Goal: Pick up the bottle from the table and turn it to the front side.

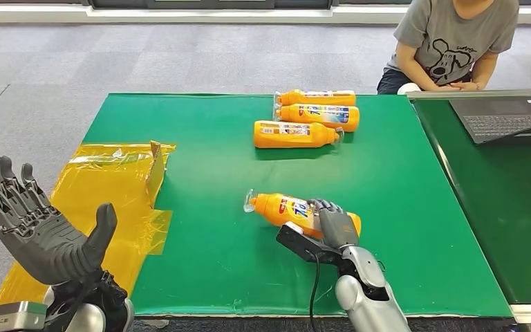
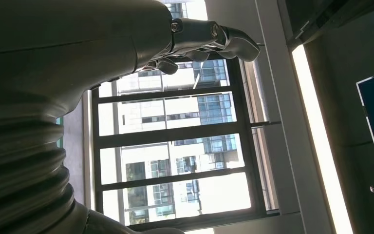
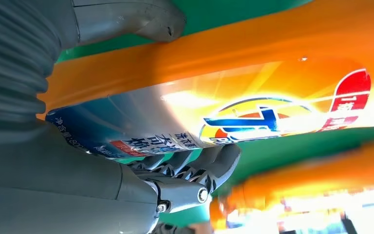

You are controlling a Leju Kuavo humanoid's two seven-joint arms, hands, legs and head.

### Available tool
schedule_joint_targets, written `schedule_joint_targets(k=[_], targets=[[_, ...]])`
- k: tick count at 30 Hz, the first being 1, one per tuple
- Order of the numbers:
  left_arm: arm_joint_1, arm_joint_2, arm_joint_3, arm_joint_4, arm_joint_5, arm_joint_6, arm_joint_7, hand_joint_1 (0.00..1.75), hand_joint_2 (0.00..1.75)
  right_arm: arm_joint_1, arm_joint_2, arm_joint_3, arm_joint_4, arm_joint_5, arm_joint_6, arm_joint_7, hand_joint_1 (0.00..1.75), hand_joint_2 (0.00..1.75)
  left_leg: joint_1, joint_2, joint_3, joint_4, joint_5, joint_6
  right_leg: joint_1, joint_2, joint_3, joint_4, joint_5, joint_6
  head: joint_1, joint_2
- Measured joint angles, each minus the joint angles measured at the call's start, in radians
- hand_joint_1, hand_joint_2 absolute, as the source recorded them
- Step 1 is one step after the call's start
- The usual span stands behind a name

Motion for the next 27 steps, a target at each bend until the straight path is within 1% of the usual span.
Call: schedule_joint_targets(k=[7,13,15,19,23,27], targets=[[0.008,0.002,0.001,-0.013,0.0,0.0,0.0,0.0,1.75,0.072,0.017,-0.029,-0.206,-0.023,-0.051,-0.019,1.75,1.75,0.0,-0.001,-0.006,0.0,0.001,0.0,0.0,0.0,-0.007,0.0,0.0,0.0,0.0,0.0],[0.008,0.002,0.001,-0.013,0.0,0.0,0.0,0.0,1.75,0.107,0.024,-0.034,-0.303,-0.026,-0.074,-0.025,1.75,1.75,0.0,0.0,-0.008,0.0,0.0,0.0,0.0,0.0,-0.008,0.0,0.0,0.0,0.0,0.0],[0.008,0.002,0.001,-0.013,0.0,0.0,0.0,0.0,1.75,0.116,0.029,-0.038,-0.329,-0.042,-0.092,-0.04,1.75,1.75,0.0,0.0,-0.008,0.0,0.001,0.0,0.0,0.0,-0.008,0.0,0.0,0.0,0.0,0.0],[0.009,0.002,0.001,-0.013,0.0,-0.006,0.0,0.0,1.75,0.125,0.046,-0.048,-0.374,-0.151,-0.149,-0.132,1.75,1.75,0.0,0.0,-0.008,0.0,0.001,0.0,0.0,0.0,-0.009,0.0,0.0,0.0,0.0,0.0],[0.008,0.002,0.001,-0.01,0.001,-0.011,0.0,0.0,1.75,0.128,0.059,-0.053,-0.397,-0.24,-0.164,-0.208,1.75,1.75,0.0,0.0,-0.008,0.0,0.001,0.0,0.0,0.0,-0.009,0.0,0.0,0.0,0.0,0.0],[-0.009,-0.003,-0.003,0.009,0.003,-0.023,0.0,0.0,1.75,0.122,0.081,-0.054,-0.401,-0.457,-0.139,-0.364,1.75,1.75,0.0,0.0,-0.008,0.0,0.001,0.0,0.0,0.0,-0.009,0.0,0.0,0.0,0.0,0.0]])
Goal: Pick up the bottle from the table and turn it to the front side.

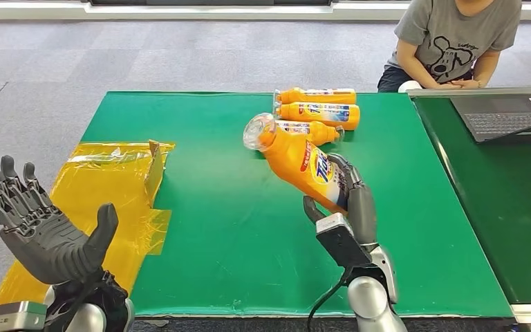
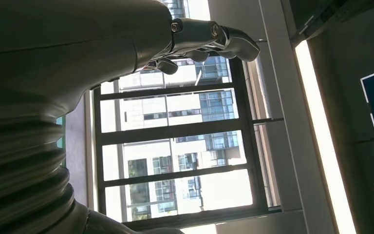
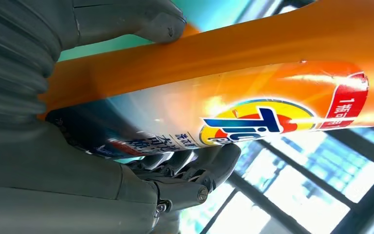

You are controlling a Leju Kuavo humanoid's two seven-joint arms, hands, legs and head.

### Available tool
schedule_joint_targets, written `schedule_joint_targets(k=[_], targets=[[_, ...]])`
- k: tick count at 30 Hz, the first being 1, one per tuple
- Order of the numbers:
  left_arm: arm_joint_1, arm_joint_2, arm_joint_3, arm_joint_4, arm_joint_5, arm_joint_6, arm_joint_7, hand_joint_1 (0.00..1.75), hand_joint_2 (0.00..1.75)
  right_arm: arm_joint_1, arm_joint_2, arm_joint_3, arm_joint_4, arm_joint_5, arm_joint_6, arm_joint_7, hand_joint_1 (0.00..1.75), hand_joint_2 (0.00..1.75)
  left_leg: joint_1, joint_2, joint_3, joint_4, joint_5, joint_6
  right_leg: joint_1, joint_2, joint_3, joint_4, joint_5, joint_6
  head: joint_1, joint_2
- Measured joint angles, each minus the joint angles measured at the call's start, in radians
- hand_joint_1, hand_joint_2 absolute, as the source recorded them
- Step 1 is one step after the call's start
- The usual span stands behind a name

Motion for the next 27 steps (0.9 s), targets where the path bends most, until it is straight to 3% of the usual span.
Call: schedule_joint_targets(k=[4,15,27], targets=[[-0.017,-0.006,-0.008,0.025,0.0,-0.001,0.0,0.0,1.75,-0.023,0.034,0.0,0.005,-0.122,0.02,-0.061,1.75,1.75,0.0,0.0,0.0,0.0,0.0,0.0,0.0,0.0,0.0,0.0,0.0,0.0,0.0,0.0],[-0.035,-0.007,-0.025,0.07,0.009,-0.072,0.003,0.0,1.75,-0.109,0.098,0.033,0.126,-0.223,0.067,-0.1,1.75,1.75,0.0,0.0,-0.001,0.0,0.0,0.0,0.0,0.0,0.0,0.001,0.0,0.0,0.0,0.0],[-0.152,0.016,-0.025,0.178,0.023,-0.471,0.117,0.0,1.75,-0.19,0.129,0.103,0.346,-0.254,0.094,-0.166,1.75,1.75,0.0,-0.001,-0.001,0.0,0.001,-0.001,0.0,0.0,-0.001,0.002,0.0,0.0,0.0,0.0]])
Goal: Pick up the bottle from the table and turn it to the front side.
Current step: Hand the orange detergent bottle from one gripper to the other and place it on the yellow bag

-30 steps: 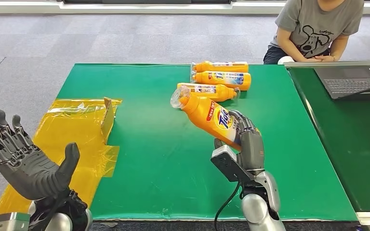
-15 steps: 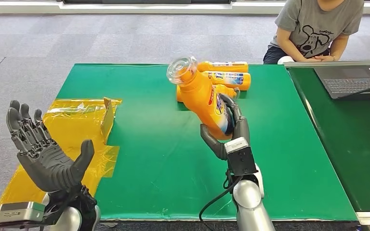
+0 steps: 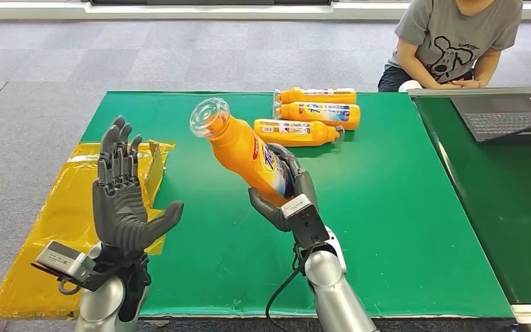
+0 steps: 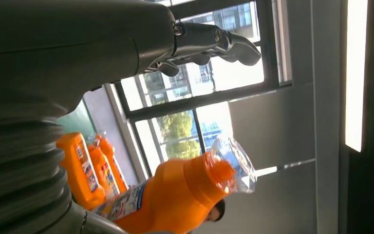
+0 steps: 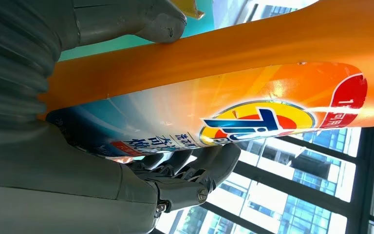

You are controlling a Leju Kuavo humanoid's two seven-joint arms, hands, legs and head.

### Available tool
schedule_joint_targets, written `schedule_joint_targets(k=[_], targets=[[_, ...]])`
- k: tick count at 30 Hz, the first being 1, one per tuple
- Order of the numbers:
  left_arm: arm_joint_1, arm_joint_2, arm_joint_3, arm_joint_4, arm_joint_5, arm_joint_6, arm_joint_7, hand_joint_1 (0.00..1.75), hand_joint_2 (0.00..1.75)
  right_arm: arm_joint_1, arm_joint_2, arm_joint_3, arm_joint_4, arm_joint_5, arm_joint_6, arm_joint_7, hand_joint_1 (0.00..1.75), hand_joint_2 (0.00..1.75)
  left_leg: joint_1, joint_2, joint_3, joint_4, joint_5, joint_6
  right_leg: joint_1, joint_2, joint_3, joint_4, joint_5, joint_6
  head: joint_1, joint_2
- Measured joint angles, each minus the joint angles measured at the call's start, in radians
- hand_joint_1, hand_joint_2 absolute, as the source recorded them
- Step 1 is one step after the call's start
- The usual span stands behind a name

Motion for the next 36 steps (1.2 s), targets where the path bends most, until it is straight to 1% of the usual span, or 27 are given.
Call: schedule_joint_targets(k=[4,7,10,15,27,32,36], targets=[[-0.071,0.006,-0.001,0.071,-0.031,-0.12,0.026,0.0,1.75,-0.01,0.005,0.009,0.042,-0.013,0.007,-0.011,1.75,1.75,0.0,0.0,0.0,0.0,0.0,0.0,0.0,0.0,0.0,0.0,0.0,0.0,0.0,0.0],[-0.135,0.007,-0.007,0.143,-0.047,-0.155,0.033,0.0,1.75,-0.016,0.008,0.012,0.066,-0.017,0.01,-0.013,1.75,1.75,0.0,0.0,0.0,0.0,0.0,0.0,0.0,0.0,0.0,0.0,0.001,-0.001,0.0,0.0],[-0.181,0.007,-0.017,0.201,-0.056,-0.161,0.036,0.0,1.75,-0.02,0.01,0.015,0.079,-0.018,0.012,-0.015,1.75,1.75,0.0,0.0,0.0,0.0,0.001,0.0,0.0,0.0,0.0,0.0,0.001,-0.001,0.0,0.0],[-0.222,0.007,-0.034,0.255,-0.06,-0.164,0.037,0.0,1.75,-0.022,0.01,0.015,0.093,-0.017,0.008,-0.014,1.75,1.75,0.0,0.0,-0.001,0.0,0.001,0.0,0.0,0.0,-0.001,0.0,0.001,-0.001,0.0,0.0],[-0.259,0.007,-0.059,0.305,-0.073,-0.168,0.039,0.0,1.75,-0.024,0.01,0.015,0.109,-0.017,0.001,-0.008,1.75,1.75,0.0,0.0,-0.002,0.0,0.001,0.0,0.0,0.0,-0.002,0.0,0.001,-0.001,0.0,0.0],[-0.299,0.007,-0.095,0.352,-0.077,-0.189,0.038,0.0,1.75,-0.018,0.01,0.012,0.11,-0.018,-0.012,-0.009,1.75,1.75,0.0,0.0,-0.002,0.001,0.001,0.0,0.0,0.001,-0.003,0.0,0.002,0.0,0.0,0.0],[-0.354,0.003,-0.13,0.416,-0.061,-0.239,0.059,0.0,1.75,-0.006,0.008,0.004,0.112,-0.016,-0.021,-0.014,1.75,1.75,0.0,0.0,-0.002,0.001,0.001,0.0,0.0,0.001,-0.003,0.0,0.002,-0.001,0.0,0.0]])
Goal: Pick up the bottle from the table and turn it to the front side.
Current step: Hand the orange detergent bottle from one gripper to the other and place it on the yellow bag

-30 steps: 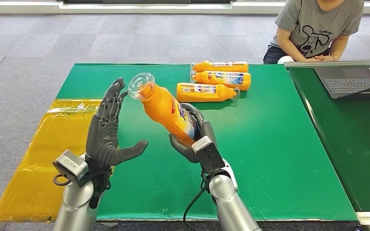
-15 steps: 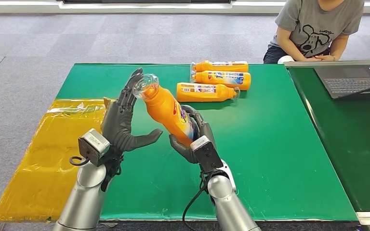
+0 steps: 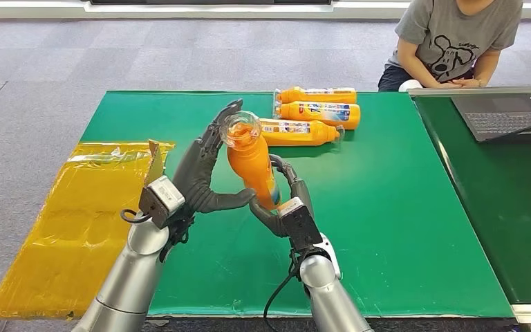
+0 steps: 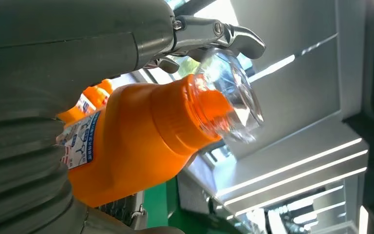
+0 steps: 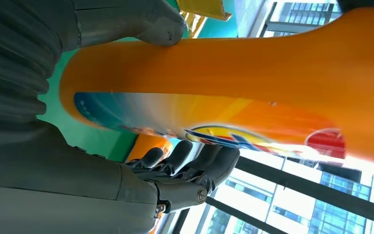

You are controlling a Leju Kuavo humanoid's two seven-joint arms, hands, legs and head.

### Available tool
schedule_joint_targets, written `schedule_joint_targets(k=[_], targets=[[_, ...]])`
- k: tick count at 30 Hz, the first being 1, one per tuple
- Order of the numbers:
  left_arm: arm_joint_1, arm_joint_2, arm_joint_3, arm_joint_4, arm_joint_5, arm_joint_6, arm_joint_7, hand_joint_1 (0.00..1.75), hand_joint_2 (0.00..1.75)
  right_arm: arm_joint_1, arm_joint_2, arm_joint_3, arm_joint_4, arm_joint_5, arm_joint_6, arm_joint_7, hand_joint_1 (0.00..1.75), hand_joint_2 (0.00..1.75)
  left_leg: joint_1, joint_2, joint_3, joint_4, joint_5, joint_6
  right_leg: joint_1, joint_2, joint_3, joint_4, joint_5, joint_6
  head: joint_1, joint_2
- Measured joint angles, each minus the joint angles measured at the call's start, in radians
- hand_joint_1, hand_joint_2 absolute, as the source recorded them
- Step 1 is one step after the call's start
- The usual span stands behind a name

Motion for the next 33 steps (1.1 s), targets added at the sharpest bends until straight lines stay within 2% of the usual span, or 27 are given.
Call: schedule_joint_targets(k=[8,14,24,33], targets=[[-0.198,-0.034,-0.017,0.281,0.175,-0.042,0.159,0.0,1.75,0.002,-0.001,-0.005,0.018,-0.004,-0.027,-0.011,1.75,1.75,0.0,0.0,-0.001,0.001,0.001,0.0,0.0,0.0,-0.002,0.001,0.002,0.0,0.0,0.0],[-0.313,-0.045,-0.018,0.463,0.204,-0.043,0.196,0.0,1.75,0.002,-0.001,-0.018,0.037,-0.01,-0.044,-0.008,1.75,1.75,0.0,0.0,-0.002,0.001,0.002,0.0,0.0,0.001,-0.002,0.002,0.002,-0.001,0.0,0.0],[-0.375,-0.053,-0.022,0.575,0.187,-0.027,0.204,0.0,1.75,0.003,-0.001,-0.024,0.047,-0.012,-0.053,-0.005,1.75,1.75,0.0,0.0,-0.003,0.001,0.002,0.0,0.0,0.001,-0.004,0.002,0.002,-0.001,0.0,0.0],[-0.395,-0.053,-0.024,0.606,0.182,-0.011,0.204,0.0,1.75,0.003,-0.001,-0.024,0.047,-0.012,-0.056,-0.004,1.75,1.75,0.0,0.0,-0.003,0.001,0.002,0.0,0.0,0.001,-0.004,0.002,0.002,-0.001,0.0,0.0]])
